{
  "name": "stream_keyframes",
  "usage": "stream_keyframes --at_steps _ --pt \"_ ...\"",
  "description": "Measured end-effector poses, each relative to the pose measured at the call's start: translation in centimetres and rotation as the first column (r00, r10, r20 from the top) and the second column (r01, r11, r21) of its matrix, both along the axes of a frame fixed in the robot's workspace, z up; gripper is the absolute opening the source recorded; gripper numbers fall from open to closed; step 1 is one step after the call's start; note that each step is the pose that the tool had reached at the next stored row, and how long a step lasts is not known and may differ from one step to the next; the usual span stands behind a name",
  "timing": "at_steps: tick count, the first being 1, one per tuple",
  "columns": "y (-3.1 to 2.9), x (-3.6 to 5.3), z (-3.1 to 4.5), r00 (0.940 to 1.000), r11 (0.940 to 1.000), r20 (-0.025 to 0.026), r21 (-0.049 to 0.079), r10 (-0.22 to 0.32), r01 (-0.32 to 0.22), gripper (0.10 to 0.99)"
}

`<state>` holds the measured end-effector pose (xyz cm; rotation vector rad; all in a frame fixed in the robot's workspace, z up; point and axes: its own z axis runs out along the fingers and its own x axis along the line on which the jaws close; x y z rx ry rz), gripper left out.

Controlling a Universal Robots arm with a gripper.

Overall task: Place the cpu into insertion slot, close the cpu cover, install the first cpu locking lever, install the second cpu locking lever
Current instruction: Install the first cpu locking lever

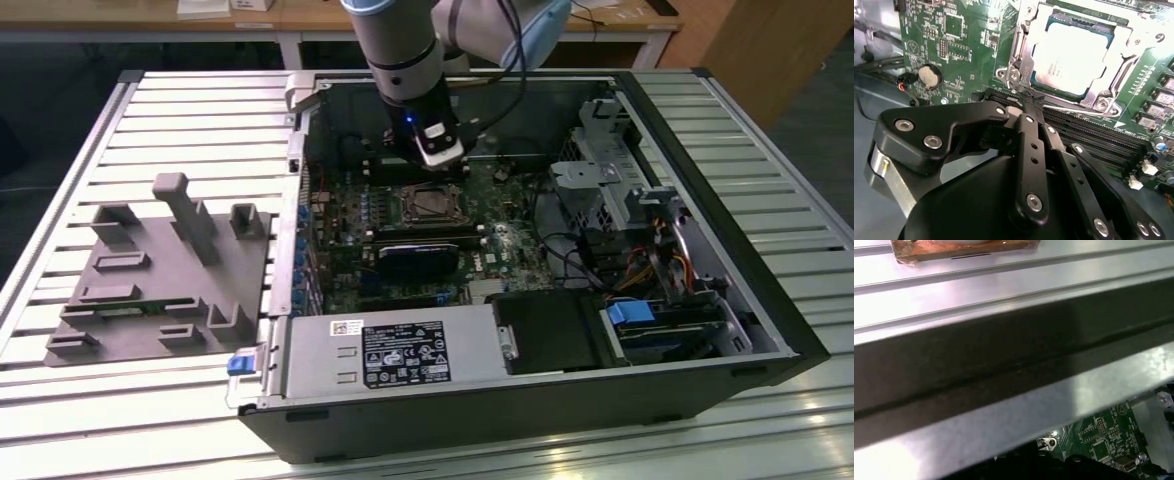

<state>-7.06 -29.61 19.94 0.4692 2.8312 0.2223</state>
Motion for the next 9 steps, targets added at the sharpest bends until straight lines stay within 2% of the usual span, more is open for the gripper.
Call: stream_keyframes --at_steps 6,9 --pt "0.67 0.01 -0.1 0.9998 0.9998 0.0002 -0.002 -0.019 0.019 0.102" --pt "0.77 0.01 -0.14 0.9997 0.9997 0.0002 -0.003 -0.025 0.025 0.102"
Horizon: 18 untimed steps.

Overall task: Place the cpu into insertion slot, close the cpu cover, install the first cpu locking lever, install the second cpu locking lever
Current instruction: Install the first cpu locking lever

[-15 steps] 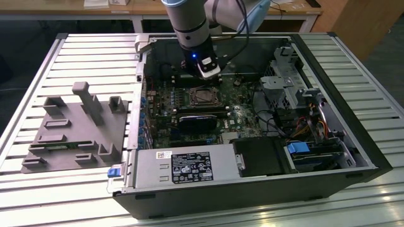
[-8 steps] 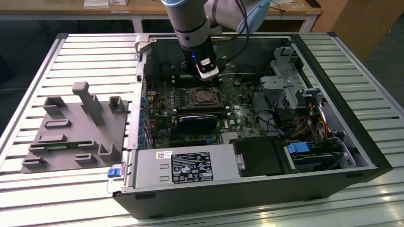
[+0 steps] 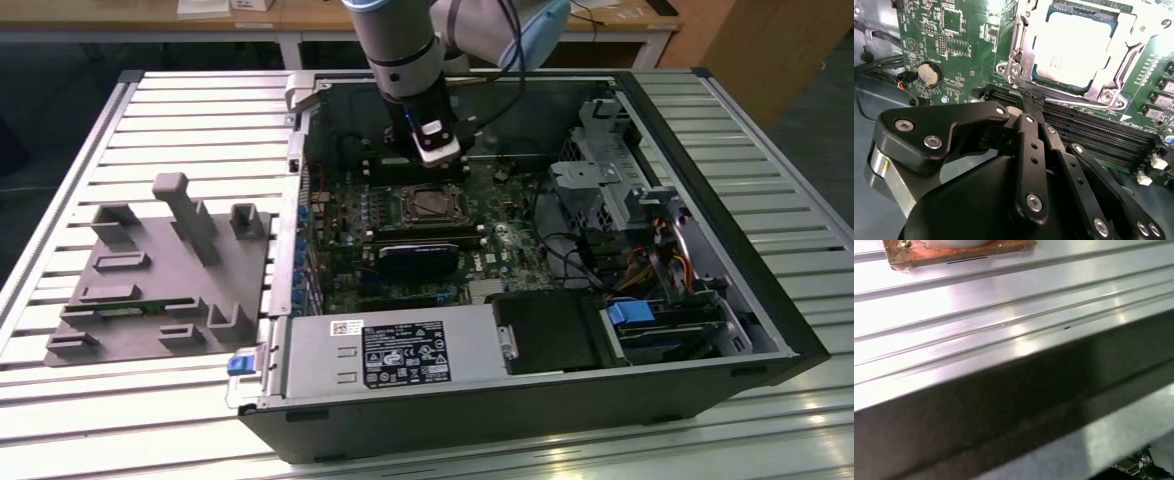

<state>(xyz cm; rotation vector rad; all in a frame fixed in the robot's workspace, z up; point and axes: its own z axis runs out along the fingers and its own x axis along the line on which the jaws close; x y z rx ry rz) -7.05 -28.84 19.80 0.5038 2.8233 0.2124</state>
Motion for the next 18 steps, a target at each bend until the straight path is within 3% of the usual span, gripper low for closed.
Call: stream_keyframes --at_steps 10,18 --pt "0.0 0.0 -0.41 0.9999 0.9999 -0.0001 -0.002 -0.016 0.016 0.102" --pt "-0.5 0.0 -0.51 0.9999 0.9999 -0.0002 -0.004 -0.017 0.017 0.102"
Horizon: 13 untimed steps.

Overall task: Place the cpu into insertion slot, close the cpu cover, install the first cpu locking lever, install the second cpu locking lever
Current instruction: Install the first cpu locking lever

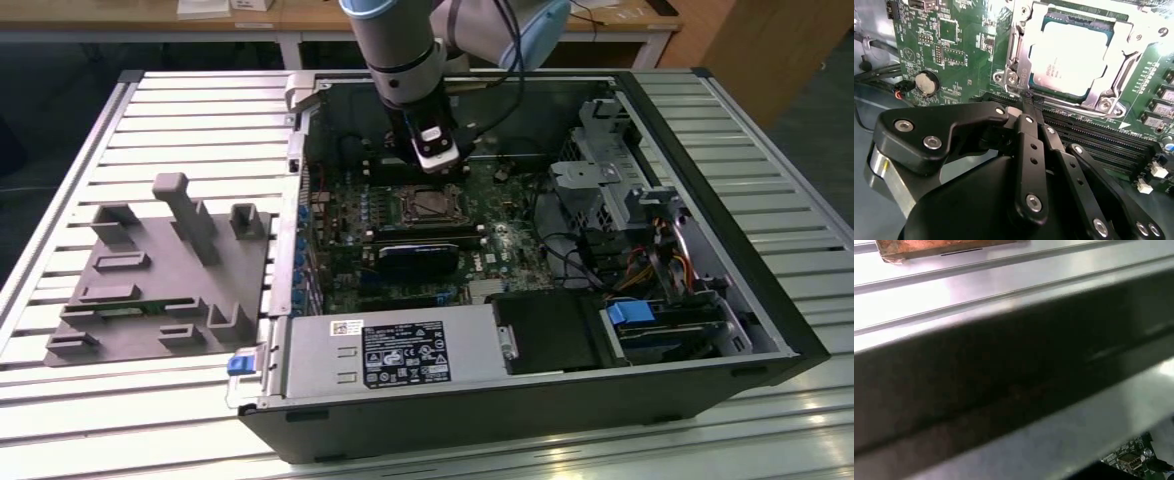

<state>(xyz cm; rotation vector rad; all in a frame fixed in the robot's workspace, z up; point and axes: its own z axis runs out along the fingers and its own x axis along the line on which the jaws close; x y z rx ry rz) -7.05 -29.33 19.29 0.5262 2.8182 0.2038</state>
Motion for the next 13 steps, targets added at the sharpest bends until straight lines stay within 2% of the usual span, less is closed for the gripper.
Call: stream_keyframes --at_steps 7,13 --pt "-0.42 0.02 -0.16 1.0 1.0 0.0001 0.001 0.0 0.0 0.102" --pt "-0.52 0.04 -0.26 1.0 1.0 -0.0001 0.001 0.0 0.0 0.102"
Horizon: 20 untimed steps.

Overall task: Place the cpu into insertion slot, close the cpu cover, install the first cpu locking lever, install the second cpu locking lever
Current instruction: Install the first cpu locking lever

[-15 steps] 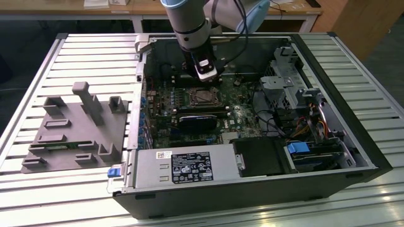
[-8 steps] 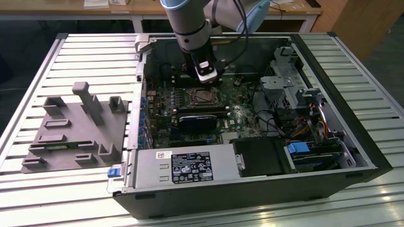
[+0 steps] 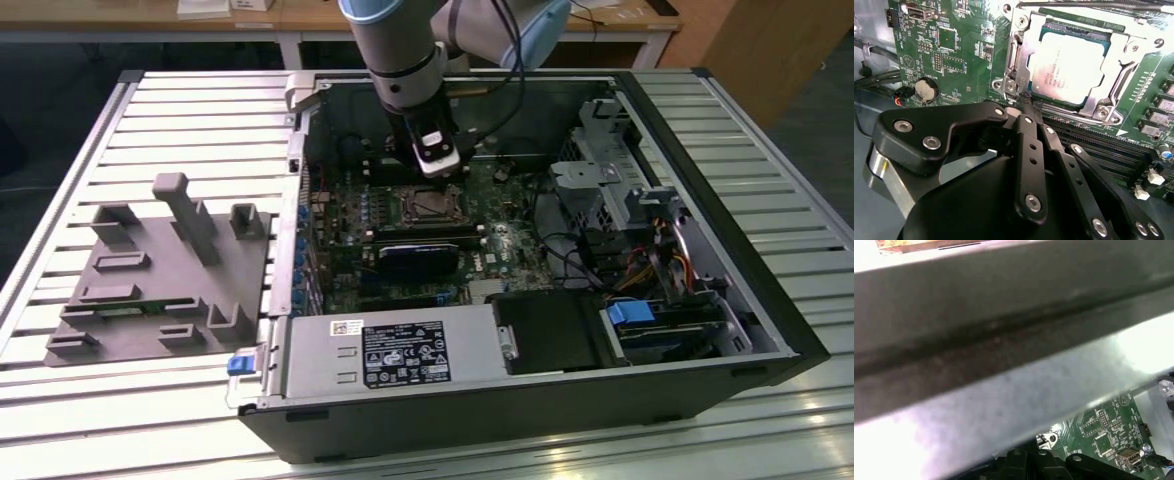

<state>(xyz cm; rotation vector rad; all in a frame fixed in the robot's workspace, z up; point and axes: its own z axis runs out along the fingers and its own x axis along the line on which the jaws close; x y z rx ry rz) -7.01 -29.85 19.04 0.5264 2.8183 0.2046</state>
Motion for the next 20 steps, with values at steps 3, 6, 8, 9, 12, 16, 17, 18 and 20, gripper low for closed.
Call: stream_keyframes --at_steps 3,6,8,9,12,16,17,18,20 --pt "0.0 0.06 -0.01 1.0 1.0 0.0001 0.0 0.0 0.0 0.102" --pt "0.0 0.15 -0.01 1.0 1.0 0.0002 0.0 0.0 0.0 0.102" --pt "0.0 0.22 -0.01 1.0 1.0 0.0001 0.0 0.0 0.0 0.102" --pt "0.0 0.26 -0.01 1.0 1.0 -0.0001 0.0 0.0 0.0 0.102" --pt "0.03 0.32 0.0 1.0 1.0 -0.0004 0.0 0.0 0.0 0.102" --pt "0.12 0.33 -0.01 1.0 1.0 -0.0002 0.0 0.0 0.0 0.102" --pt "0.15 0.33 -0.01 1.0 1.0 -0.0001 0.0 0.0 0.0 0.102" --pt "0.19 0.34 -0.02 1.0 1.0 0.0 0.0 0.0 0.0 0.102" --pt "0.23 0.34 -0.01 1.0 1.0 -0.0002 0.0 0.0 0.0 0.102"
